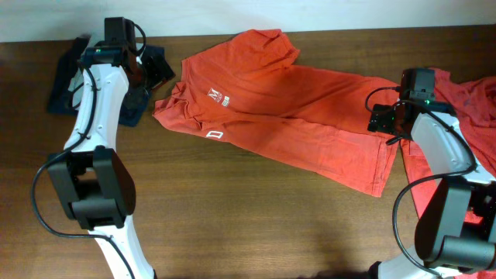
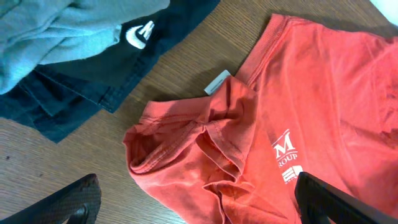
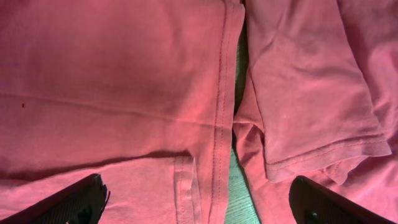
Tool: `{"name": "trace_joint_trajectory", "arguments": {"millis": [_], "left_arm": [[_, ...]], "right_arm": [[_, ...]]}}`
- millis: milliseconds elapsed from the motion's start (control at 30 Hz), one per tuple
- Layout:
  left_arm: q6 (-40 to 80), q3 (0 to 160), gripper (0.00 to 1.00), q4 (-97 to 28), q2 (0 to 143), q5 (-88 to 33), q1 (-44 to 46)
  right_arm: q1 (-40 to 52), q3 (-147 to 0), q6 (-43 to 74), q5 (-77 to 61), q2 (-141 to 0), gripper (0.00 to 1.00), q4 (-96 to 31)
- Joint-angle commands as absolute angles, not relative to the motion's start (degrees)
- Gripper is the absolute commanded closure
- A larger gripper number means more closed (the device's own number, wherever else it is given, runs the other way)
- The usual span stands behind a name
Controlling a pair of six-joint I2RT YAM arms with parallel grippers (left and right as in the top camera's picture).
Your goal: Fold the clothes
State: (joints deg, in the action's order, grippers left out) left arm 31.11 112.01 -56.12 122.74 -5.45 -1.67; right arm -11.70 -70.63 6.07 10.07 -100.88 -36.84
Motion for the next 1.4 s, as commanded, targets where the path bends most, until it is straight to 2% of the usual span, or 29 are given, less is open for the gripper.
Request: {"name": "trace_joint_trajectory", "arguments": {"millis": [0, 67, 100, 133, 233, 267, 300, 333, 400, 567, 1233, 1267, 1367], "left_arm": [[31.44, 111.63, 0.05, -56.01, 123.0, -4.08, -1.65], [31.46, 111.63, 0.61, -56.23, 123.0, -4.34, -1.65], [31.46, 111.61, 0.85, -56.53, 123.0, -5.45, -1.65], [31.46, 111.59, 0.92, -56.86, 123.0, -7.92, -1.48], [31.55, 110.26, 0.92, -56.88, 123.11, -12.78, 0.12], [32.34, 109.6, 0.89, -56.88, 123.15, -12.64, 0.91], [33.32, 108.75, 0.72, -56.73, 123.46, -12.21, 1.8], [33.87, 108.12, 0.63, -56.47, 123.87, -12.23, 2.61], [33.87, 107.61, 0.55, -56.23, 125.1, -12.25, 3.88], [33.87, 107.61, 0.48, -54.37, 127.87, -11.73, 5.54], [32.27, 107.7, 0.48, -50.98, 131.07, 0.34, 6.87], [32.27, 107.7, 0.5, -50.7, 131.15, 0.45, 7.01], [32.29, 107.72, 0.67, -49.32, 131.13, 0.19, 7.05]], "right_arm": [[-11.7, -71.7, 6.72, 9.43, -99.42, 0.01, -36.82], [-11.7, -71.7, 6.72, 9.41, -99.42, 0.01, -36.84], [-11.7, -71.7, 6.72, 9.43, -99.42, 0.01, -36.84], [-11.7, -71.68, 6.72, 9.43, -99.42, 0.01, -36.84], [-11.7, -71.7, 6.72, 9.41, -99.46, 0.01, -36.84], [-11.7, -71.68, 6.72, 9.41, -99.46, 0.01, -36.84], [-11.7, -71.7, 6.72, 9.43, -99.46, 0.01, -36.84], [-11.7, -71.7, 6.72, 9.43, -99.46, 0.01, -36.84], [-11.7, -71.7, 6.72, 9.41, -99.46, 0.01, -36.84], [-11.7, -71.7, 6.72, 9.43, -99.46, 0.01, -36.84], [-11.7, -71.7, 6.72, 9.43, -99.46, 0.01, -36.84], [-11.7, -71.7, 6.74, 9.43, -99.46, 0.01, -36.84], [-11.7, -71.7, 6.72, 9.43, -99.46, 0.01, -36.84]]}}
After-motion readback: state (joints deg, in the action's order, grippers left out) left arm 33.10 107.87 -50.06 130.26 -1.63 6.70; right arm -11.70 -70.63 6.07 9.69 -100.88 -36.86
